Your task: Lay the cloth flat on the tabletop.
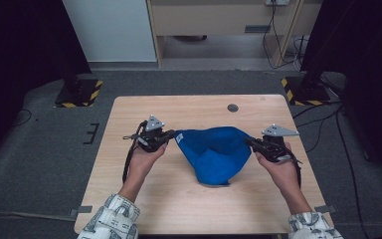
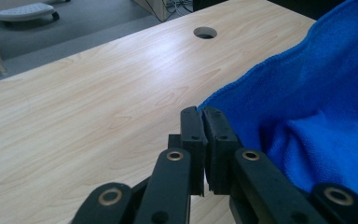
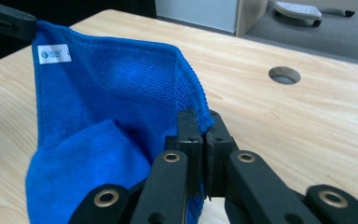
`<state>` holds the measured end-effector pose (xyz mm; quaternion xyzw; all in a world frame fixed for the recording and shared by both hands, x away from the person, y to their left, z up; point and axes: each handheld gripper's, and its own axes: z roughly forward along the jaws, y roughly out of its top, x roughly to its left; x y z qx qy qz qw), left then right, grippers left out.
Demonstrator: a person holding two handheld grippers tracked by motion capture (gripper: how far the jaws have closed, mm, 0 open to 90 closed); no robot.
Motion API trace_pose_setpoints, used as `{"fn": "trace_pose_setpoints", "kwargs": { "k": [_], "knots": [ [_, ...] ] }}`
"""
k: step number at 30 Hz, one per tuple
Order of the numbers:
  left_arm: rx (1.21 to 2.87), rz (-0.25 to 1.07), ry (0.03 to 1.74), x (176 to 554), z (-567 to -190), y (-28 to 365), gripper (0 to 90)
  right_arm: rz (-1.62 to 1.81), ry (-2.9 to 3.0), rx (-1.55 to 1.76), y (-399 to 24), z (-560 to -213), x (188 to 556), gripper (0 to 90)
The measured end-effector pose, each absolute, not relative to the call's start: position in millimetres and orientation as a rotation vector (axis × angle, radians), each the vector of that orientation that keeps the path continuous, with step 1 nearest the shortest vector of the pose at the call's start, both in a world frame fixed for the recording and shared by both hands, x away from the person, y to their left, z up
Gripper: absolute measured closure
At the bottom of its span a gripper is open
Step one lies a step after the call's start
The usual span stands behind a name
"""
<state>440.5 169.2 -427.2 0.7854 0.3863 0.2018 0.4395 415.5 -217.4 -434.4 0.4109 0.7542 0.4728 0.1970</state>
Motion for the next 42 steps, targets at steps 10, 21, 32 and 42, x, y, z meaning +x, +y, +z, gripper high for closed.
{"fn": "trace_pose_setpoints", "kwargs": {
  "k": [10, 21, 32, 42],
  "knots": [
    [1.949, 0.519, 0.944, 436, -419, 168, 87.1, 1.335, 2.094, 1.137, -220, -422, 416, 87.7],
    [1.936, 0.529, 0.930, 434, -405, 171, 87.2, 1.354, 2.085, 1.123, -226, -412, 410, 87.8],
    [1.899, 0.530, 0.904, 422, -384, 173, 87.1, 1.382, 2.075, 1.088, -226, -395, 402, 87.9],
    [1.841, 0.544, 0.838, 406, -348, 172, 87.2, 1.445, 2.029, 1.068, -239, -366, 393, 87.9]
  ]
}}
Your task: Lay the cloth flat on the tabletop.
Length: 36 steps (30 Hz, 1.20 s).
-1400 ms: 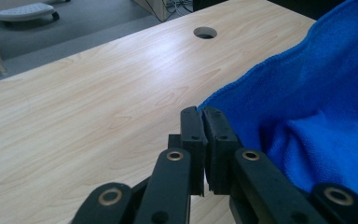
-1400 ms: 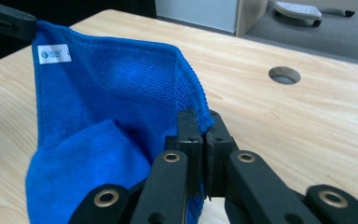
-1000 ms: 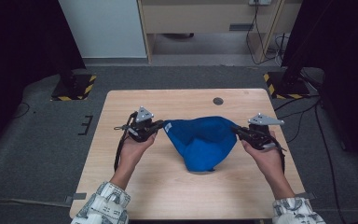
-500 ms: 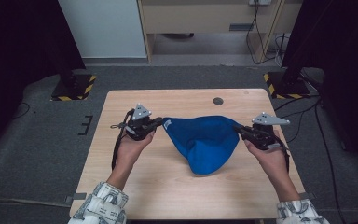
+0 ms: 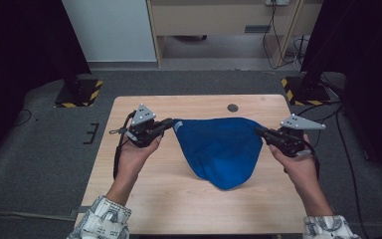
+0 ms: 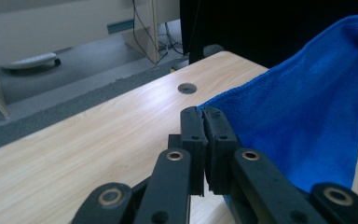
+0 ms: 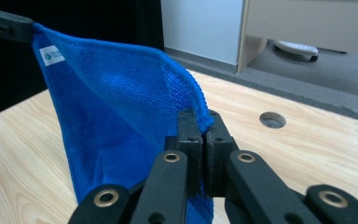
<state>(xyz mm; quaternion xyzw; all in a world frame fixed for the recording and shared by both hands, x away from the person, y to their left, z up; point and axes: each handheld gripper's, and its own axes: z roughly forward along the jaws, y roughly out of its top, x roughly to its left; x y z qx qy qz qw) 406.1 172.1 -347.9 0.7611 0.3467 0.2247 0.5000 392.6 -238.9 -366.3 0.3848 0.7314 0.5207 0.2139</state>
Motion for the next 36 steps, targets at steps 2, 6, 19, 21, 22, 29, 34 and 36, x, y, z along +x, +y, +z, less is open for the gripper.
{"fn": "trace_pose_setpoints", "kwargs": {
  "k": [2, 6, 19, 21, 22, 29, 34, 36],
  "knots": [
    [1.856, 0.550, 0.836, 407, -344, 170, 87.1, 1.441, 2.030, 1.063, -241, -362, 393, 87.8],
    [1.885, 0.553, 0.857, 419, -347, 164, 87.1, 1.407, 2.047, 1.085, -243, -368, 404, 87.7],
    [1.976, 0.551, 0.983, 475, -390, 152, 87.0, 1.329, 2.100, 1.167, -243, -411, 456, 87.2],
    [1.988, 0.553, 1.006, 480, -396, 149, 87.0, 1.310, 2.109, 1.184, -243, -418, 463, 87.0],
    [1.997, 0.550, 1.013, 483, -399, 149, 87.0, 1.298, 2.115, 1.188, -243, -421, 466, 87.0],
    [2.036, 0.549, 1.054, 501, -420, 141, 87.0, 1.251, 2.139, 1.234, -235, -444, 485, 87.0],
    [2.080, 0.543, 1.088, 514, -438, 136, 87.0, 1.226, 2.151, 1.287, -235, -459, 496, 87.0],
    [2.096, 0.546, 1.095, 517, -444, 135, 87.0, 1.213, 2.156, 1.308, -234, -465, 500, 86.9]
  ]
}}
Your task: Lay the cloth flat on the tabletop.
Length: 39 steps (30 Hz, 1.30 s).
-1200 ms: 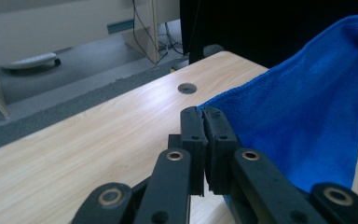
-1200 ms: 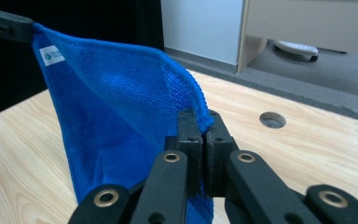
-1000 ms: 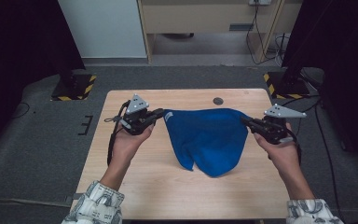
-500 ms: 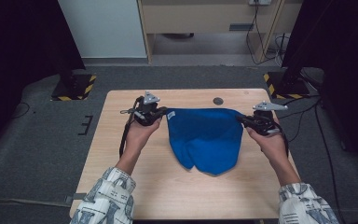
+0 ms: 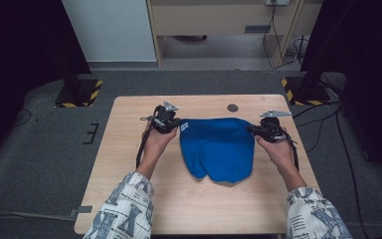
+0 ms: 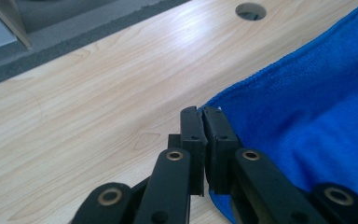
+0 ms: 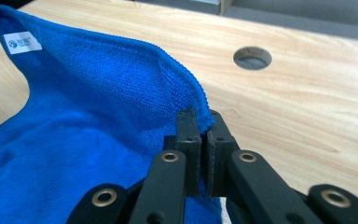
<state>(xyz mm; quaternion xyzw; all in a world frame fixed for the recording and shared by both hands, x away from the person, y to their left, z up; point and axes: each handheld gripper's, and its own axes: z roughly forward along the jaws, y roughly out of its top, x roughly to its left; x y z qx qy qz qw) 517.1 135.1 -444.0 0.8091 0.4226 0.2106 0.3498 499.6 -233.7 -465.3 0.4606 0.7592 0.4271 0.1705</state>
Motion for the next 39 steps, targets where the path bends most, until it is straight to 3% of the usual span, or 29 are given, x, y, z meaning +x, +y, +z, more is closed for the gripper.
{"fn": "trace_pose_setpoints", "kwargs": {
  "k": [19, 21, 23, 26, 32, 39],
  "knots": [
    [2.150, 0.508, 1.171, 542, -473, 129, 86.1, 1.118, 2.172, 1.430, -223, -496, 536, 84.8],
    [2.130, 0.521, 1.181, 543, -475, 129, 78.5, 1.104, 2.160, 1.438, -223, -497, 538, 73.1],
    [2.093, 0.556, 1.198, 544, -474, 129, 59.6, 1.107, 2.131, 1.459, -224, -496, 540, 53.9],
    [2.036, 0.561, 1.203, 544, -471, 130, 42.0, 1.099, 2.118, 1.459, -224, -491, 539, 31.9],
    [2.023, 0.548, 1.195, 540, -465, 132, 35.4, 1.120, 2.065, 1.427, -226, -483, 537, 19.1],
    [2.012, 0.552, 1.172, 530, -461, 135, 35.2, 1.083, 2.086, 1.421, -227, -483, 533, 19.2]
  ]
}}
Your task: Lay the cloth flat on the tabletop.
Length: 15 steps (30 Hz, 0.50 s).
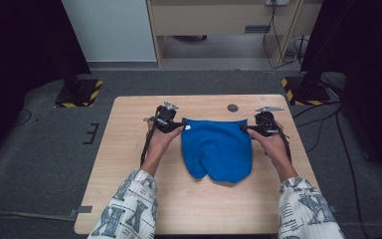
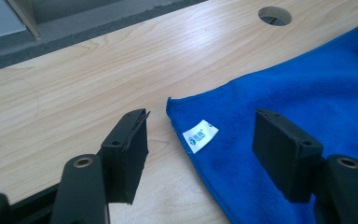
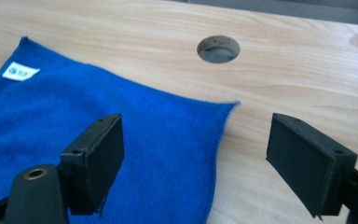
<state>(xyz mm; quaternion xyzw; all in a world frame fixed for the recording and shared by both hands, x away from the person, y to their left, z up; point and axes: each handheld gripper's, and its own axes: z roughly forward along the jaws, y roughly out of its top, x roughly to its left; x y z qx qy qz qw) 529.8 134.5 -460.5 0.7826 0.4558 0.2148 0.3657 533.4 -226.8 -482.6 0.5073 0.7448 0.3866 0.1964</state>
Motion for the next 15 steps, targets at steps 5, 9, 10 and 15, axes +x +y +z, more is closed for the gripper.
{"fn": "trace_pose_setpoints", "kwargs": {
  "k": [5, 9, 10, 15],
  "knots": [
    [1.998, 0.543, 1.141, 511, -461, 139, 33.6, 1.063, 2.108, 1.405, -227, -483, 521, 21.6],
    [1.995, 0.521, 1.122, 494, -465, 142, 28.6, 1.063, 2.126, 1.377, -228, -480, 508, 22.2],
    [1.992, 0.513, 1.120, 490, -466, 143, 27.2, 1.064, 2.131, 1.374, -228, -479, 504, 22.3],
    [1.980, 0.468, 1.108, 476, -473, 144, 22.1, 1.101, 2.142, 1.340, -229, -476, 487, 26.9]
  ]
}}
